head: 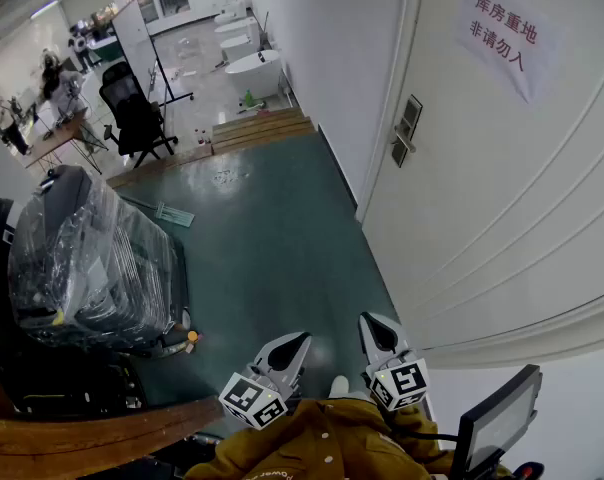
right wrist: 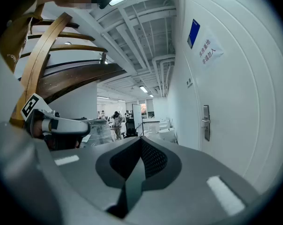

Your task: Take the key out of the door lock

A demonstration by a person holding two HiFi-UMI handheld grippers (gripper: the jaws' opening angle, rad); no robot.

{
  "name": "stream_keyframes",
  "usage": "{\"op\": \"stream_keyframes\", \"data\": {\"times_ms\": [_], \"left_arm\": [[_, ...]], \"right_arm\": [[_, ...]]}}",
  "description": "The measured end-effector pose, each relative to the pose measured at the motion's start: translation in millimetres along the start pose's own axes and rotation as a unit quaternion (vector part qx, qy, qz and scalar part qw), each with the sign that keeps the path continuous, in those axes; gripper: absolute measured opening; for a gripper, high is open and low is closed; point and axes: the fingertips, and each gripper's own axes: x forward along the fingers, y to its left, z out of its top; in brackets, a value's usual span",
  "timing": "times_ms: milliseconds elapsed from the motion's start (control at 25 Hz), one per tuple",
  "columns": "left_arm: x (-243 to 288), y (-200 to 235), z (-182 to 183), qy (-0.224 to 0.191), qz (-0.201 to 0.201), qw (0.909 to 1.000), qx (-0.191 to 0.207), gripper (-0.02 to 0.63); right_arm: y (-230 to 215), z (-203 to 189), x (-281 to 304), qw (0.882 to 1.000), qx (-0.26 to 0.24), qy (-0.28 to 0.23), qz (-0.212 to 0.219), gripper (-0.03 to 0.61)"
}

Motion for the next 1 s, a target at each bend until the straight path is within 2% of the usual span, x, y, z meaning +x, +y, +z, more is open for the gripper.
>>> {"op": "stream_keyframes", "data": {"times_ms": [400, 600, 880, 1000], "left_arm": [[-0.8, -2.9, 0.1, -0.003, 0.007, 1.0, -0.003, -0.003], [5.3, -5.7, -0.5, -0.001, -0.001, 1.0, -0.001, -0.003], [33.8, -17.5, -7.2, 0.008, -0.011, 0.9999, -0.004, -0.003], [49.1, -15.7, -11.7, 0.01, -0.001, 0.9999, 0.001, -0.003]], "right_arm": [[-4.5, -0.5, -5.6, 1.0, -0.002, 0.003, -0.001, 0.005], [-7.9, 4.4, -7.7, 1.0, 0.026, -0.007, 0.008, 0.006], [-41.8, 3.6, -27.0, 1.0, 0.017, -0.007, -0.015, 0.006], [-64.7, 1.9, -30.2, 1.0, 0.012, -0.009, -0.019, 0.005]]}}
